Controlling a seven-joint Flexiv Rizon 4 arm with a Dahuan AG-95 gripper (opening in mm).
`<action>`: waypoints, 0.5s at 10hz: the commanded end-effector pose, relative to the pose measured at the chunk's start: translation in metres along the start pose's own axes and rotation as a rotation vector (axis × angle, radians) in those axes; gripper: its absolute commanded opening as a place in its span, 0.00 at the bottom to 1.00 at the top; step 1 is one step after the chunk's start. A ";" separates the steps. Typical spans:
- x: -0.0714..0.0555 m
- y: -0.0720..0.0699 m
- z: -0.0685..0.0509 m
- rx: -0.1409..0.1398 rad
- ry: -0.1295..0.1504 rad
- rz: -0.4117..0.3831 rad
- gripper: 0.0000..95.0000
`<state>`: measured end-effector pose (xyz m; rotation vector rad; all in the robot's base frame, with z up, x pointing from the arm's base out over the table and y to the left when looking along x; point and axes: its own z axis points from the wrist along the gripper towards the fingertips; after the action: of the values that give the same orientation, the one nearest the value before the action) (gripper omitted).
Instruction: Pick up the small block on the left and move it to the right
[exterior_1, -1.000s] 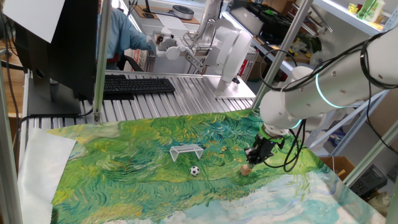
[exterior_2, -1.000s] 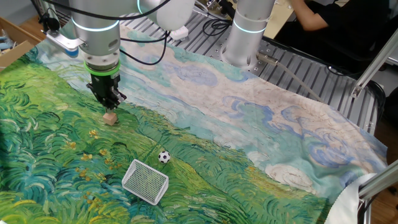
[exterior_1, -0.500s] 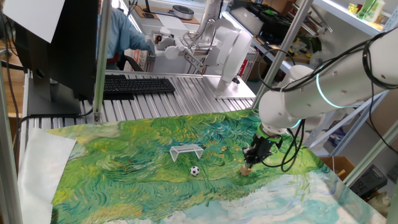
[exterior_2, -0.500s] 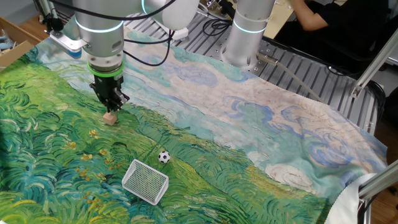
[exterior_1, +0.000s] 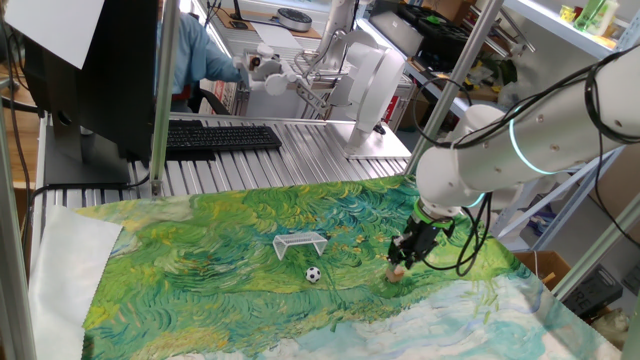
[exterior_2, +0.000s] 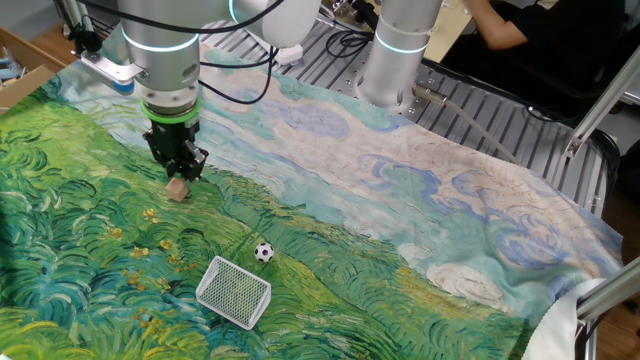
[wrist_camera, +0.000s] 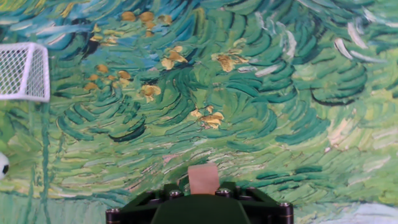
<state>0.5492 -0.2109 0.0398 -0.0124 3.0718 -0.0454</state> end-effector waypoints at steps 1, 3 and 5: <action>0.000 0.000 0.001 0.001 0.002 -0.027 0.80; 0.002 -0.005 0.011 -0.001 0.000 -0.047 0.80; 0.004 -0.010 0.020 -0.002 -0.010 -0.042 0.80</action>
<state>0.5481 -0.2220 0.0170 -0.0731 3.0564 -0.0466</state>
